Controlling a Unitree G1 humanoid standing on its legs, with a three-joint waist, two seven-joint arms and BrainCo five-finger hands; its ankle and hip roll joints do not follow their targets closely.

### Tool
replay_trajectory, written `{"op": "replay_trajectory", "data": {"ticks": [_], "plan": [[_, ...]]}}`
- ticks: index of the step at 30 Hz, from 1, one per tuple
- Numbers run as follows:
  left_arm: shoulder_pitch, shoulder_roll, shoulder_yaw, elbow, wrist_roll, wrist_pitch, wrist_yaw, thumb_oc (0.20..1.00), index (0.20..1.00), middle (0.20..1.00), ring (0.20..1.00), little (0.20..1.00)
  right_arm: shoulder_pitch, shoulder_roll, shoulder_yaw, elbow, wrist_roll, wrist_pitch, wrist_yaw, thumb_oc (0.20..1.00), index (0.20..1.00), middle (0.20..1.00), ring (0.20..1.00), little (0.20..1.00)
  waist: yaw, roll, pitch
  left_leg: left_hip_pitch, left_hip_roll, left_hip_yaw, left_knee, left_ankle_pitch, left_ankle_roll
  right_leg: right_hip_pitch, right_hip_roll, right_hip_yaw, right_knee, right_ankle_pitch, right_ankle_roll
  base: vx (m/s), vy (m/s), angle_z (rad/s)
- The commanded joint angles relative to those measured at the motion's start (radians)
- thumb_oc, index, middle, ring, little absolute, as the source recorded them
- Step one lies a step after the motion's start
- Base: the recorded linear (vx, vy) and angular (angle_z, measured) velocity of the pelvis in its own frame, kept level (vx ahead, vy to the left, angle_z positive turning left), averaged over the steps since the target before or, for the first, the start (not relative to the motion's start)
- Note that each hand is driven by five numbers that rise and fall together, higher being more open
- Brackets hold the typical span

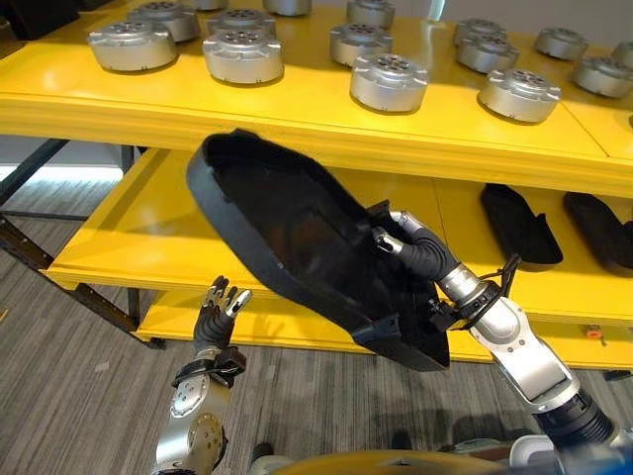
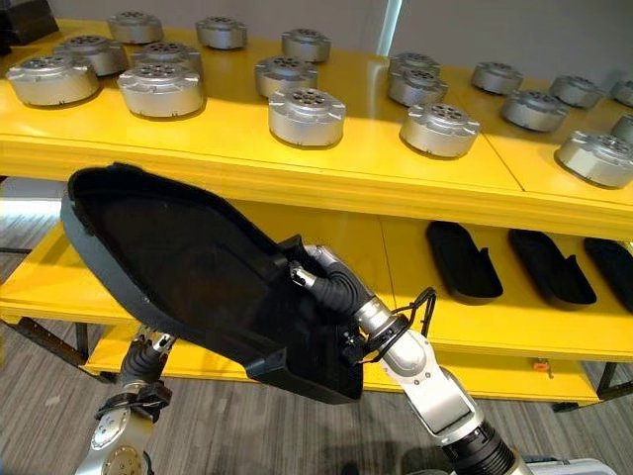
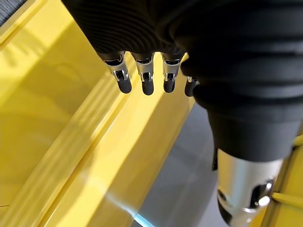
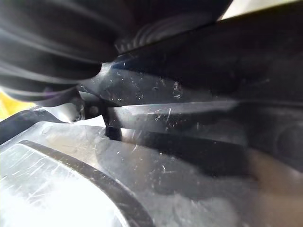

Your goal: Move parts from the plastic box to the shelf.

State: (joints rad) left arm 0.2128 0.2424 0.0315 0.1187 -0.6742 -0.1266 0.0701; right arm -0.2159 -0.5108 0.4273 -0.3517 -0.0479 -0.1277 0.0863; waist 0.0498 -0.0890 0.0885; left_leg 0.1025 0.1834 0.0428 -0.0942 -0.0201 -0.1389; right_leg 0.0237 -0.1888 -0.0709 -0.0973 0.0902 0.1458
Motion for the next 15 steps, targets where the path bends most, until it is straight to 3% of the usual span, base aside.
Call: {"op": "replay_trajectory", "data": {"ticks": [1, 8, 15], "plan": [[-0.055, 0.019, 0.015, -0.024, 0.037, -0.068, -0.035, 1.000, 1.000, 1.000, 1.000, 1.000, -0.099, -0.033, -0.032, -0.039, -0.078, -0.064, -0.004, 0.200, 0.200, 0.200, 0.200, 0.200, 0.014, 0.013, -0.013, -0.001, -0.013, -0.012, 0.007, 0.053, 0.054, 0.068, -0.032, -0.016, 0.076, -0.017, 0.006, 0.01, -0.009, 0.04], [-0.052, 0.019, 0.021, -0.012, 0.030, -0.073, -0.049, 1.000, 1.000, 1.000, 1.000, 1.000, -0.175, -0.080, 0.037, 0.098, -0.209, -0.051, 0.019, 0.200, 0.200, 0.200, 0.200, 0.200, 0.047, -0.002, -0.008, -0.006, -0.011, -0.032, 0.007, 0.054, 0.050, 0.091, -0.032, -0.047, 0.067, -0.024, 0.005, 0.02, -0.023, 0.14], [-0.050, 0.030, 0.002, -0.004, 0.018, -0.076, -0.058, 1.000, 1.000, 1.000, 1.000, 1.000, -0.239, -0.068, -0.001, 0.362, -0.305, 0.002, -0.085, 0.200, 0.200, 0.200, 0.200, 0.200, 0.079, -0.010, -0.006, -0.012, -0.013, -0.048, 0.007, 0.053, 0.052, 0.102, -0.032, -0.066, 0.060, -0.020, 0.007, 0.01, -0.012, 0.06]]}}
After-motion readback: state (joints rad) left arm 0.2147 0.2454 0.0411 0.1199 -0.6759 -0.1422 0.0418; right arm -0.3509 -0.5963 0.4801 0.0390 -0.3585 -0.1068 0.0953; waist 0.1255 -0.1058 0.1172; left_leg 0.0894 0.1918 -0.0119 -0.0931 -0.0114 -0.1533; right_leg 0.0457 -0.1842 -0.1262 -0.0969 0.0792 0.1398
